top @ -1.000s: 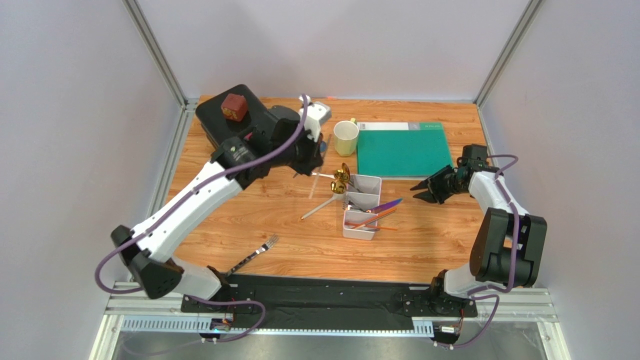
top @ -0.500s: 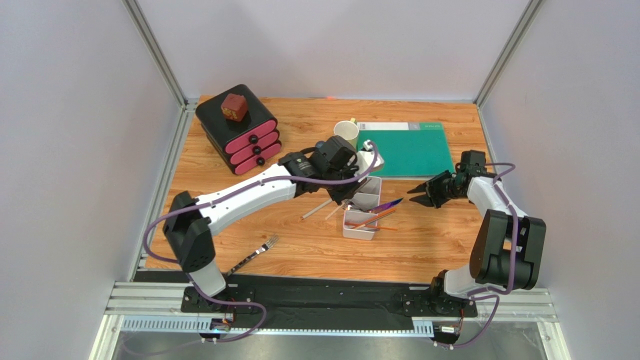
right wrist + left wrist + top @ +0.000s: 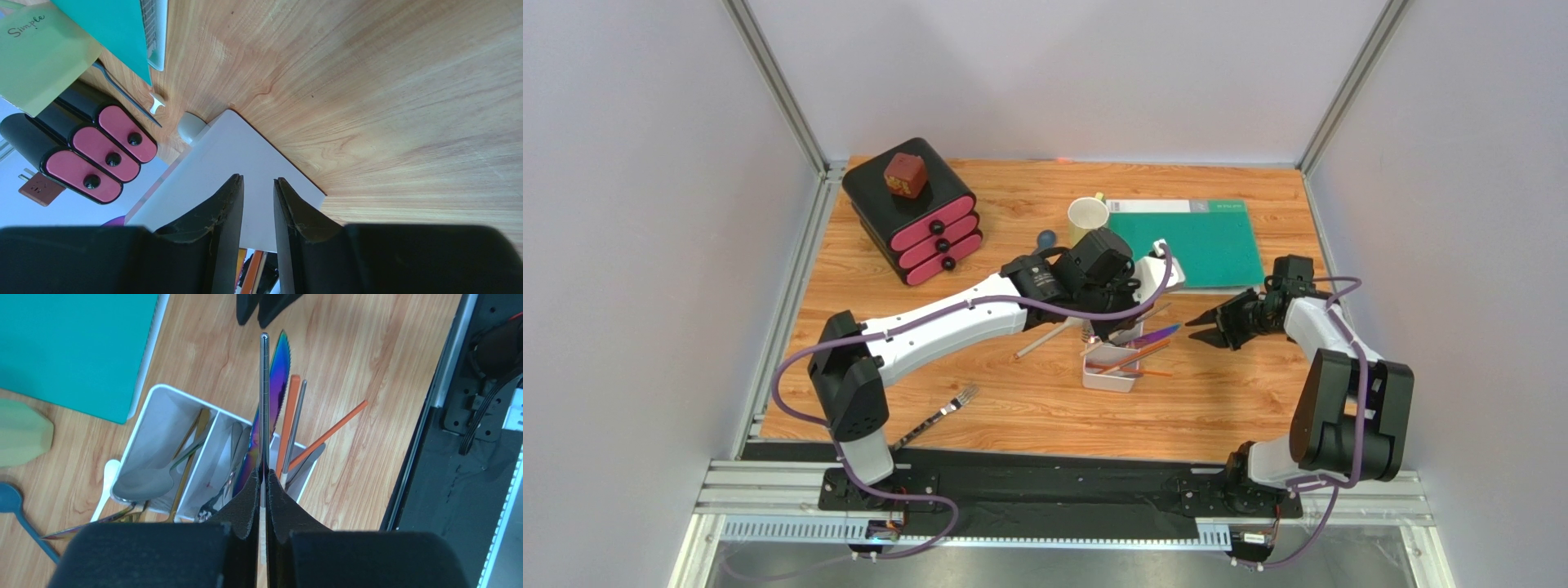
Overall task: Sort the eating utensils into containers
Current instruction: Place the chopstick in the storage box.
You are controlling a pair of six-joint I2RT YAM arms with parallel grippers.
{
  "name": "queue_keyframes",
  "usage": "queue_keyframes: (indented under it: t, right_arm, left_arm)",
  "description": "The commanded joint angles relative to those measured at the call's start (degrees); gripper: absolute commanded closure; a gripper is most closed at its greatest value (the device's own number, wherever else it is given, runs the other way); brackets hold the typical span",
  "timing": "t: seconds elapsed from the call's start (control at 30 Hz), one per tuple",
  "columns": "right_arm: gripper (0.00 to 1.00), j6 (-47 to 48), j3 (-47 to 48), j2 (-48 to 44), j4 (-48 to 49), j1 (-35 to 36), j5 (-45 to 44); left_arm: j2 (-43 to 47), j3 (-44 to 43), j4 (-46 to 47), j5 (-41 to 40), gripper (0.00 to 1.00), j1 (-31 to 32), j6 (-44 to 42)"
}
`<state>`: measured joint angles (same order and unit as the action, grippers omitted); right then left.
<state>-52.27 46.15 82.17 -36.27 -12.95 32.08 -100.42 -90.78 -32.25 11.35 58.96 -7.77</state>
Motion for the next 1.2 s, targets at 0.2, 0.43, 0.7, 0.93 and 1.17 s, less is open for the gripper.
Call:
queue_keyframes:
  t: [0.2,0.43,0.7,0.93,1.17]
  right_arm:
    - [0.70,1.82,0.17,-2.01,-1.51,-0.32,0.27]
    - [0.70,0.60,-0.97,-3.86,-2.40,-0.32,1.41]
    - [0.70,-0.11,-4.57,-6.49,-1.96,-0.23,0.27]
    - [0.70,-0.38,-4.58,-6.06,-1.35,-0.23,-0.26]
    - [0.70,-0.29,-5.10,-5.71,-0.99,-0.32,-1.14]
  left_arm:
    - [-2.50,-1.77,7.02,3.32,1.00,0.45,0.91]
    - [-5.13,0.96,10.89,3.94,1.00,0.45,1.53]
    - [-5.93,4.73,13.00,5.60,1.00,0.45,1.35]
    - [-3.99,8.95,13.79,6.66,0.97,0.45,1.79]
    - [-0.22,9.04,11.34,2.29,0.84,0.45,3.19]
